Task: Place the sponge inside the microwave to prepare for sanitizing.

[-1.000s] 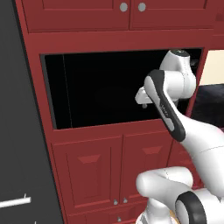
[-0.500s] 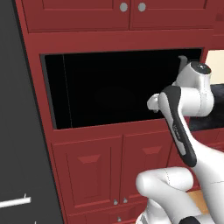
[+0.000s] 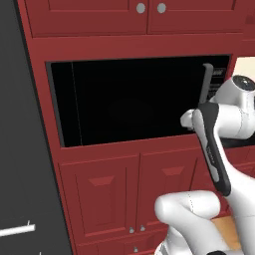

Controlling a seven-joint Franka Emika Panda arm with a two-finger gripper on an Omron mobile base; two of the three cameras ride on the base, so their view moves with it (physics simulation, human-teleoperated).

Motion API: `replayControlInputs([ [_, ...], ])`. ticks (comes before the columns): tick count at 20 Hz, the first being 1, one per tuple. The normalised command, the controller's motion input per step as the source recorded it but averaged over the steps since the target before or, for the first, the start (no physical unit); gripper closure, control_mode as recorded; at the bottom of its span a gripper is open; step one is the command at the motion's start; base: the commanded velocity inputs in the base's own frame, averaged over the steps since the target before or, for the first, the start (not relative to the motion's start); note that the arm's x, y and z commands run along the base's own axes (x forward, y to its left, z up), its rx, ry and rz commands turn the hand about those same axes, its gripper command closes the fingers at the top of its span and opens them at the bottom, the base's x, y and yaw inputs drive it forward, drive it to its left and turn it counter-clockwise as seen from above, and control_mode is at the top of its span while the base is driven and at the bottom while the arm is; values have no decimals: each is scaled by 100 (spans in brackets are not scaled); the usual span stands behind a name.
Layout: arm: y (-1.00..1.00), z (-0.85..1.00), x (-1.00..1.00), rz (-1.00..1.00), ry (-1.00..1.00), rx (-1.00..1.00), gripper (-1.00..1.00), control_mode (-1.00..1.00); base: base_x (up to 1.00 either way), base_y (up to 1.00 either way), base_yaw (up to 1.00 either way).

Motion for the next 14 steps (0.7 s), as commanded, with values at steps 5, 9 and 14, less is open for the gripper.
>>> replayControlInputs([
  [5,-35,5,10,9,-1,0,-100,-100,0,0,0],
  [9,-31,6,20,11,-4,0,-100,-100,0,0,0],
  [14,-20,4,29,8,-15,0,-100,-100,0,0,0],
])
